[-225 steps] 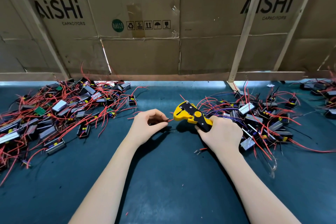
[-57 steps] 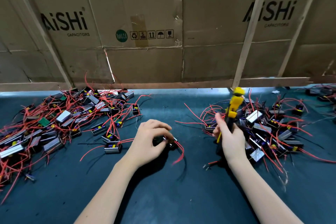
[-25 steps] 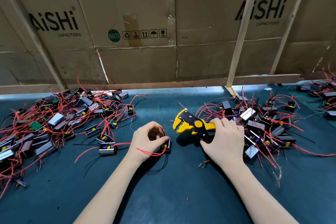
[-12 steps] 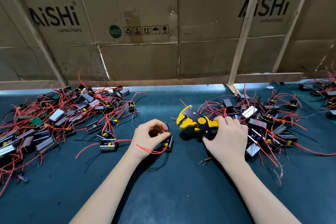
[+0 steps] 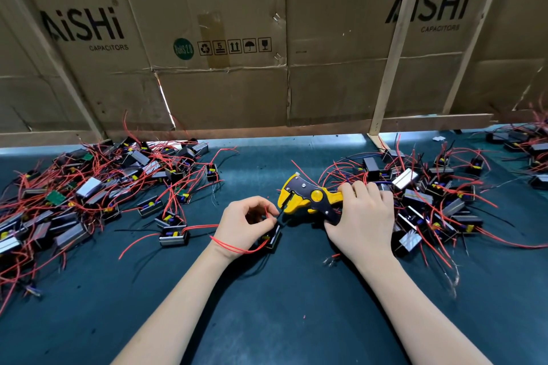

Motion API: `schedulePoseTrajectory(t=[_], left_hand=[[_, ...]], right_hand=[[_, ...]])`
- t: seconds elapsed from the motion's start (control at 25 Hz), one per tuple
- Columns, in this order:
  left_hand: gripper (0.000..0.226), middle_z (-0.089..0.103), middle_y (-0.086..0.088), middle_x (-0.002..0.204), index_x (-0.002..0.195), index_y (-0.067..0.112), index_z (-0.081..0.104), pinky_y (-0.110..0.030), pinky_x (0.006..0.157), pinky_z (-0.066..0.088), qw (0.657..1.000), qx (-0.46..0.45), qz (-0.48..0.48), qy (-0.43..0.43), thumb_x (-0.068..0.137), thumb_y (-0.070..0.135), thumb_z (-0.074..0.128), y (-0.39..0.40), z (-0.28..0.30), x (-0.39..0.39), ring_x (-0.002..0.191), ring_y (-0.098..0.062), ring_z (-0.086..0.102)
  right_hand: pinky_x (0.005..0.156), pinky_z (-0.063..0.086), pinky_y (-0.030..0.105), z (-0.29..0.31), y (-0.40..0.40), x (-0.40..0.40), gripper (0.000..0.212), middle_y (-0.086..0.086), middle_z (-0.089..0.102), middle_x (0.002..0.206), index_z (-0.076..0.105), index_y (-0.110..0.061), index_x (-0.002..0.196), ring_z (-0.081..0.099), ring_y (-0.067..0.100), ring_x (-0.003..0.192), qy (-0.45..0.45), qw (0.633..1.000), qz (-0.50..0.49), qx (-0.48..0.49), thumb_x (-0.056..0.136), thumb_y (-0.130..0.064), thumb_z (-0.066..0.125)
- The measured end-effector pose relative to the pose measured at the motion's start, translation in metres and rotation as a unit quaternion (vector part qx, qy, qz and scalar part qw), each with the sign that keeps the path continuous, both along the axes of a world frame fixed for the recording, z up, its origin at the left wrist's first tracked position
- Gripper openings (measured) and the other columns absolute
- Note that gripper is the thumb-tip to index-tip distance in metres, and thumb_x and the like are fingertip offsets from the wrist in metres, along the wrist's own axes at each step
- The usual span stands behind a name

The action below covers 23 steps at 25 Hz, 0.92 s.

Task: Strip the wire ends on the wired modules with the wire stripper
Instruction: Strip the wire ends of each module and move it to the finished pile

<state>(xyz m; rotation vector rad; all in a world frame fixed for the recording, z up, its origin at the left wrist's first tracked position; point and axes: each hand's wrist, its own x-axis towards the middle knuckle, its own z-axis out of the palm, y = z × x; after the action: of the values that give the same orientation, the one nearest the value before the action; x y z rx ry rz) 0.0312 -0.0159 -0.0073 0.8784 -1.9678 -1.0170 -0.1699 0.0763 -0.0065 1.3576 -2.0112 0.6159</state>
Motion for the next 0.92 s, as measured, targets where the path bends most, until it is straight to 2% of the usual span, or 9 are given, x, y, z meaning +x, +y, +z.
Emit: schedulePoseTrajectory(t=[0.16, 0.4, 0.72, 0.92], left_hand=[[0.015, 0.064, 0.005, 0.067, 0.077, 0.010, 0.071, -0.023, 0.064, 0.047, 1.000, -0.003, 0.001, -0.011, 0.077, -0.006, 0.069, 0.0004, 0.0000, 0.0002, 0.060, -0.010, 0.054], [0.017, 0.066, 0.000, 0.069, 0.076, 0.010, 0.070, -0.030, 0.068, 0.049, 1.000, -0.001, 0.003, -0.009, 0.078, -0.006, 0.068, -0.0003, 0.0005, 0.0020, 0.062, -0.013, 0.056], [0.019, 0.066, 0.006, 0.068, 0.076, 0.013, 0.070, -0.024, 0.067, 0.048, 1.000, -0.003, 0.004, -0.016, 0.077, -0.006, 0.068, -0.0007, 0.0001, 0.0041, 0.062, -0.008, 0.056], [0.019, 0.065, 0.004, 0.067, 0.076, 0.012, 0.070, -0.025, 0.067, 0.048, 1.000, -0.004, 0.002, -0.015, 0.078, -0.006, 0.067, -0.0002, 0.0006, 0.0044, 0.061, -0.011, 0.056]], right_hand=[[0.070, 0.034, 0.039, 0.0020, 0.0013, 0.0003, 0.039, 0.006, 0.059, 0.074, 0.059, -0.011, 0.077, 0.055, 0.031, 0.073, -0.004, 1.000, 0.008, -0.003, 0.055, -0.036, 0.080], [0.066, 0.040, 0.038, 0.0034, 0.0019, 0.0037, 0.043, 0.004, 0.057, 0.064, 0.056, -0.013, 0.068, 0.057, 0.029, 0.062, -0.017, 0.999, 0.029, 0.001, 0.047, -0.037, 0.085], [0.063, 0.043, 0.037, 0.0044, 0.0032, 0.0034, 0.046, 0.004, 0.057, 0.059, 0.057, -0.012, 0.063, 0.058, 0.028, 0.056, -0.035, 0.999, 0.031, 0.025, 0.043, -0.039, 0.089], [0.057, 0.040, 0.032, 0.0056, 0.0030, 0.0051, 0.048, 0.003, 0.056, 0.054, 0.054, -0.012, 0.057, 0.058, 0.028, 0.050, -0.037, 0.998, 0.040, 0.039, 0.041, -0.039, 0.091]])
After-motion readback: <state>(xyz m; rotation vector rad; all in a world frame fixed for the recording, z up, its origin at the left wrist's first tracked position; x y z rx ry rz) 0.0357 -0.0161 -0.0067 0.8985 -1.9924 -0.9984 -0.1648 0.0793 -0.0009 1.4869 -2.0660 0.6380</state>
